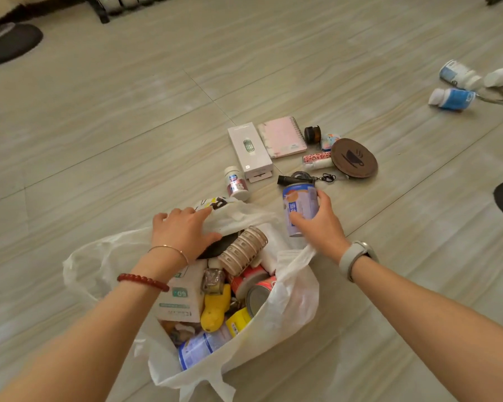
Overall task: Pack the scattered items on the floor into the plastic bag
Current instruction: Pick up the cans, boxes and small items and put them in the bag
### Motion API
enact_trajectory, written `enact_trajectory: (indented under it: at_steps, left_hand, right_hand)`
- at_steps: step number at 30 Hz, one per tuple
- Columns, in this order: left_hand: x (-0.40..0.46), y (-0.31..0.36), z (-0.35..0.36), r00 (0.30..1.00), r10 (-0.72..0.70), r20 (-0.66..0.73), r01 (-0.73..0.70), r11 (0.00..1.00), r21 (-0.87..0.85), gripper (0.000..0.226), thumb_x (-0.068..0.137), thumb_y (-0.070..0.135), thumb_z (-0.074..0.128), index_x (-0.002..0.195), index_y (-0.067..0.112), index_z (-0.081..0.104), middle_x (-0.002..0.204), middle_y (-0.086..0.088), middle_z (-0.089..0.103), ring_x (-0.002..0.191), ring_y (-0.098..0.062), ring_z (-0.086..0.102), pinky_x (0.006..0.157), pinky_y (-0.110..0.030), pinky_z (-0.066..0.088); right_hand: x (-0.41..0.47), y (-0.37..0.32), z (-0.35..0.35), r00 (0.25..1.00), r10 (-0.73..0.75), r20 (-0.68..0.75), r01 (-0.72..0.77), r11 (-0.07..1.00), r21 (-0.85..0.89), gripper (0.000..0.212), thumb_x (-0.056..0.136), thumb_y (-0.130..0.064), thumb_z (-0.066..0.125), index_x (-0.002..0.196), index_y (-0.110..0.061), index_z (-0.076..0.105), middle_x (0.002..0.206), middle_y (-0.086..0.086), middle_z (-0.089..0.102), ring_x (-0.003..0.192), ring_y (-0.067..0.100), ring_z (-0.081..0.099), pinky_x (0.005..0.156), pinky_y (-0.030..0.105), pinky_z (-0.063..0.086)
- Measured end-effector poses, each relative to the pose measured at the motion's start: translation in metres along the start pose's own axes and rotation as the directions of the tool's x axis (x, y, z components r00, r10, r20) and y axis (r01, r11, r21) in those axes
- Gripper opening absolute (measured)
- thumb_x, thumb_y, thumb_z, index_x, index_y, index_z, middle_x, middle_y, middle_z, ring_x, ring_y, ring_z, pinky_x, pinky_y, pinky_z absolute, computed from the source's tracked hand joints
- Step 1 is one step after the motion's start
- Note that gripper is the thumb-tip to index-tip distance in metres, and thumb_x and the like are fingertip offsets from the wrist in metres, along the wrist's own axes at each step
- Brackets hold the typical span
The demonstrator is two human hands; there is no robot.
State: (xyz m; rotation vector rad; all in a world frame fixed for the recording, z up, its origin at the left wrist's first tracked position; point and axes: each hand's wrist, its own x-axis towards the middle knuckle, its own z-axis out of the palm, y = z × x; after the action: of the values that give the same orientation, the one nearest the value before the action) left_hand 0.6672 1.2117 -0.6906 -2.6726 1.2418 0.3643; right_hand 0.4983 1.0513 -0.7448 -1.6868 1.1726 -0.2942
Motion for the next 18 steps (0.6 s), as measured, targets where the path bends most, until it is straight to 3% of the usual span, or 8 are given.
enact_trajectory:
  at_steps: [3, 5, 7, 10, 12, 13, 15, 18]
  left_hand:
    - [0.005, -0.005, -0.009, 0.989, -0.069, -0.132, 0.023, 0.947, -0.321, 0.027, 0.089, 0.034, 0.053, 0.107, 0.018, 0.065, 0.110, -0.008, 0.066, 0.098, -0.028, 0.059, 0.079, -0.034, 0.043]
    - [0.008, -0.008, -0.022, 0.966, -0.172, -0.195, 0.027, 0.811, -0.585, 0.025, 0.088, 0.026, 0.056, 0.103, 0.009, 0.067, 0.100, -0.012, 0.068, 0.085, -0.023, 0.057, 0.076, -0.030, 0.043]
    - [0.010, -0.014, -0.042, 0.932, -0.265, -0.247, 0.002, 0.687, -0.726, 0.024, 0.086, 0.020, 0.059, 0.102, 0.004, 0.066, 0.090, -0.012, 0.065, 0.080, -0.019, 0.055, 0.074, -0.026, 0.040]
    - [0.008, -0.024, -0.066, 0.898, -0.304, -0.317, -0.038, 0.664, -0.746, 0.021, 0.083, 0.015, 0.061, 0.099, 0.002, 0.068, 0.081, -0.008, 0.059, 0.080, -0.019, 0.054, 0.070, -0.025, 0.038]
    - [0.002, -0.027, -0.071, 0.894, -0.307, -0.327, -0.041, 0.670, -0.741, 0.021, 0.082, 0.015, 0.063, 0.097, 0.001, 0.068, 0.080, -0.008, 0.059, 0.079, -0.018, 0.053, 0.064, -0.022, 0.036]
    - [-0.002, -0.028, -0.072, 0.891, -0.315, -0.328, -0.036, 0.671, -0.741, 0.021, 0.082, 0.015, 0.063, 0.097, 0.000, 0.068, 0.081, -0.007, 0.059, 0.079, -0.017, 0.052, 0.064, -0.021, 0.035]
    - [-0.007, -0.032, -0.071, 0.881, -0.336, -0.334, -0.028, 0.667, -0.744, 0.021, 0.083, 0.015, 0.063, 0.097, 0.001, 0.069, 0.082, -0.006, 0.059, 0.080, -0.017, 0.052, 0.069, -0.020, 0.035]
    - [-0.013, -0.038, -0.069, 0.896, -0.312, -0.317, -0.026, 0.675, -0.737, 0.020, 0.084, 0.018, 0.062, 0.096, 0.005, 0.070, 0.084, -0.004, 0.059, 0.082, -0.015, 0.052, 0.075, -0.023, 0.037]
  right_hand:
    - [-0.011, -0.027, -0.018, 0.977, -0.199, 0.072, 0.200, 0.980, 0.002, 0.074, 0.079, -0.028, 0.064, 0.140, -0.025, 0.022, 0.118, -0.003, 0.051, 0.103, 0.018, 0.056, 0.092, 0.041, 0.050]
    - [-0.023, -0.053, -0.026, 0.929, -0.338, 0.151, 0.345, 0.938, -0.023, 0.077, 0.077, -0.029, 0.067, 0.139, -0.028, 0.022, 0.115, -0.004, 0.052, 0.101, 0.018, 0.059, 0.088, 0.038, 0.052]
    - [-0.036, -0.079, -0.027, 0.853, -0.455, 0.257, 0.494, 0.862, -0.113, 0.081, 0.075, -0.033, 0.070, 0.139, -0.028, 0.021, 0.115, -0.001, 0.056, 0.099, 0.020, 0.061, 0.090, 0.039, 0.050]
    - [-0.051, -0.105, -0.002, 0.714, -0.547, 0.437, 0.700, 0.559, -0.445, 0.078, 0.075, -0.045, 0.065, 0.139, -0.026, 0.025, 0.128, 0.000, 0.051, 0.115, 0.020, 0.047, 0.100, 0.042, 0.033]
    - [-0.058, -0.105, 0.023, 0.601, -0.654, 0.458, 0.759, 0.288, -0.584, 0.064, 0.076, -0.040, 0.064, 0.132, -0.021, 0.039, 0.125, 0.002, 0.054, 0.119, 0.024, 0.043, 0.097, 0.045, 0.031]
    - [-0.062, -0.103, 0.033, 0.580, -0.691, 0.431, 0.743, 0.231, -0.629, 0.057, 0.074, -0.034, 0.067, 0.126, -0.019, 0.048, 0.122, 0.004, 0.056, 0.120, 0.026, 0.045, 0.096, 0.048, 0.033]
    - [-0.059, -0.094, 0.040, 0.666, -0.678, 0.311, 0.663, 0.348, -0.663, 0.058, 0.074, -0.029, 0.068, 0.127, -0.018, 0.048, 0.131, 0.008, 0.050, 0.128, 0.029, 0.040, 0.102, 0.053, 0.032]
    - [-0.049, -0.078, 0.024, 0.909, -0.358, 0.216, 0.415, 0.717, -0.560, 0.077, 0.086, -0.040, 0.056, 0.145, -0.019, 0.012, 0.153, 0.009, 0.016, 0.141, 0.029, 0.013, 0.114, 0.050, 0.021]
